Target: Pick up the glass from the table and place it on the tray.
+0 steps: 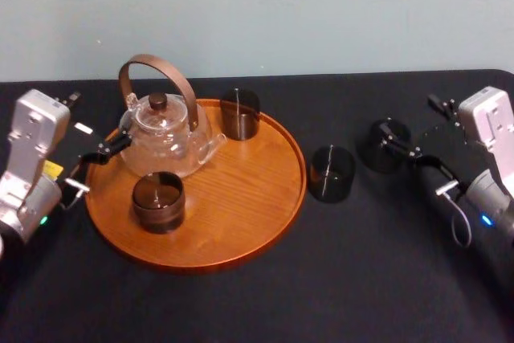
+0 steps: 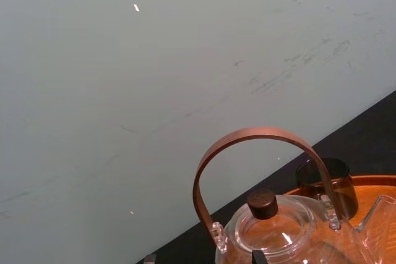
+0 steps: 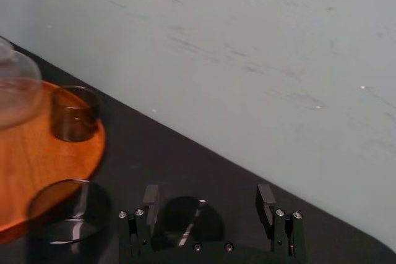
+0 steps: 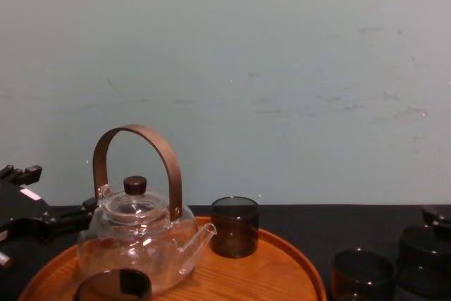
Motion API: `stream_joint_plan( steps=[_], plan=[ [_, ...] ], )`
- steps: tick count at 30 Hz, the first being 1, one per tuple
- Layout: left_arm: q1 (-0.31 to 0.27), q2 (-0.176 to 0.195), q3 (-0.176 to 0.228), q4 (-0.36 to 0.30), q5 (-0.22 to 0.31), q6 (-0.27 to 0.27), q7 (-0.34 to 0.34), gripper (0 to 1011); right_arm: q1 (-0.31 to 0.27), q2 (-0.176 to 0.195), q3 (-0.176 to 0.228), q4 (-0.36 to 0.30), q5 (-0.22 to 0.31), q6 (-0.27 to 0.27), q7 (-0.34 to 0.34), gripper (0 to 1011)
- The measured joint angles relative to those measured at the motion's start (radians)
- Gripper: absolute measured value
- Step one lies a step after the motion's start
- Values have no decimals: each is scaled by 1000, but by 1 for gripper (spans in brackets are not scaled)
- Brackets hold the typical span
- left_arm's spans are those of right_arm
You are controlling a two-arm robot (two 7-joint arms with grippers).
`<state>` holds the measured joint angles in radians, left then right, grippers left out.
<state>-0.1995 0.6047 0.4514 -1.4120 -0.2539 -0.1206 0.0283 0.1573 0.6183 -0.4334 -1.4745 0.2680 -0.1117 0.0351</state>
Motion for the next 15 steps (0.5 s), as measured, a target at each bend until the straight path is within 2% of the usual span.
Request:
stream_joint_plan(
  steps=[10,15],
  plan=[
    [0,0,0,0,0,0,0,1001,-92,13,26,-127,35,47,34,1002],
    [0,0,0,0,0,0,0,1001,-116,3,27,-154,48,66,56,1002]
  ],
)
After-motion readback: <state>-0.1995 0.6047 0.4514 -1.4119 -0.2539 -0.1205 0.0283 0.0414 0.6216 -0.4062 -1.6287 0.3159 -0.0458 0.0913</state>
